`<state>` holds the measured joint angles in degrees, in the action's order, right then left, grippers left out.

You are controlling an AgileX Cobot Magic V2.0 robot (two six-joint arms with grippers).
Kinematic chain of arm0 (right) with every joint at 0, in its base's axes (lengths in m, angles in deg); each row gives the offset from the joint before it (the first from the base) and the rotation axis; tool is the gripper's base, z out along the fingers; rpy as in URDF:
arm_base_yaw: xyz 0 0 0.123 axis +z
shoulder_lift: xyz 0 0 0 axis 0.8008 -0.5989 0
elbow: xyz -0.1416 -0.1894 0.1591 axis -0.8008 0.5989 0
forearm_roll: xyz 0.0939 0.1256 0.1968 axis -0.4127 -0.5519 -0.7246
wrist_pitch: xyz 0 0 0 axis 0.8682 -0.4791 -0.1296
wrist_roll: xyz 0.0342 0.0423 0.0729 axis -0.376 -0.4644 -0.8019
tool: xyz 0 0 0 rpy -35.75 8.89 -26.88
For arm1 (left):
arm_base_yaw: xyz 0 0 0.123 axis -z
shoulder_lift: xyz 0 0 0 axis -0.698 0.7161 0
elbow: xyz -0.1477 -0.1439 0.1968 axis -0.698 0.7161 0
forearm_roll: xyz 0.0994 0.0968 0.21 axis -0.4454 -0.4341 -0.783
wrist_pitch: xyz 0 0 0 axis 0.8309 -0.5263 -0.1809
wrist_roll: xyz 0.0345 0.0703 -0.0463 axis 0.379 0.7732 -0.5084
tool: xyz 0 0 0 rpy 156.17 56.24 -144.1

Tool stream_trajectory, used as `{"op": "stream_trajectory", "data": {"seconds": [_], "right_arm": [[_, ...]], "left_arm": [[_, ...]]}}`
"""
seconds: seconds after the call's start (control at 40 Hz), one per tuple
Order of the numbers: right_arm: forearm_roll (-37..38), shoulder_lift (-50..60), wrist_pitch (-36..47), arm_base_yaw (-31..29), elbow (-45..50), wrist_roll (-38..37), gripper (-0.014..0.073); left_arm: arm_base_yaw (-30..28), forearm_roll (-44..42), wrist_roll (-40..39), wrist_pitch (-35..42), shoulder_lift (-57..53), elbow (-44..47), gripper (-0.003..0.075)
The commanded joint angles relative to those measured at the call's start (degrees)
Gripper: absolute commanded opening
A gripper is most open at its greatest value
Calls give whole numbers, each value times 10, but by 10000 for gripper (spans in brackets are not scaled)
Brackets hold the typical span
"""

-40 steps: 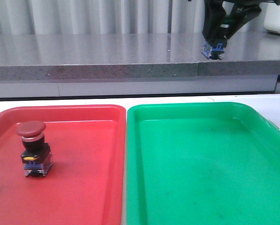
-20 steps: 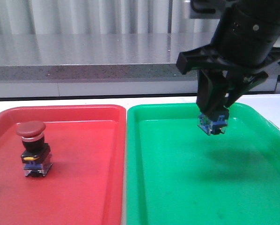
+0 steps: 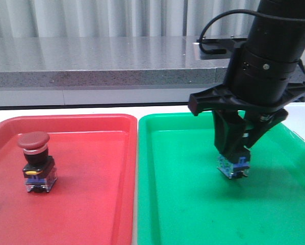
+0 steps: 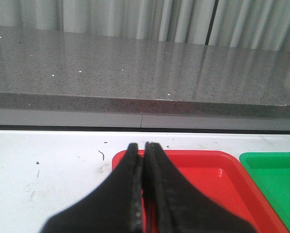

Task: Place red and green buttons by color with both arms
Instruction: 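Lift the green button with the right gripper and lower it into the green tray, then open the right gripper to release the button and raise it away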

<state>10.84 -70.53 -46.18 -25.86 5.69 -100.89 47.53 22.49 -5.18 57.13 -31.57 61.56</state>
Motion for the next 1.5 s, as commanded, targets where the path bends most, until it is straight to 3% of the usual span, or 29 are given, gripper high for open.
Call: {"op": "stream_trajectory", "data": {"seconds": [0.0,1.2,1.48], "right_arm": [[-12,20,22,3,-13,-1,137],[0,18,27,3,-13,-1,141],[0,18,25,3,-13,-1,276]], "left_arm": [[1,3,1,45,8,-15,-20],[1,3,1,45,8,-15,-20],[1,3,1,45,8,-15,-20]]}}
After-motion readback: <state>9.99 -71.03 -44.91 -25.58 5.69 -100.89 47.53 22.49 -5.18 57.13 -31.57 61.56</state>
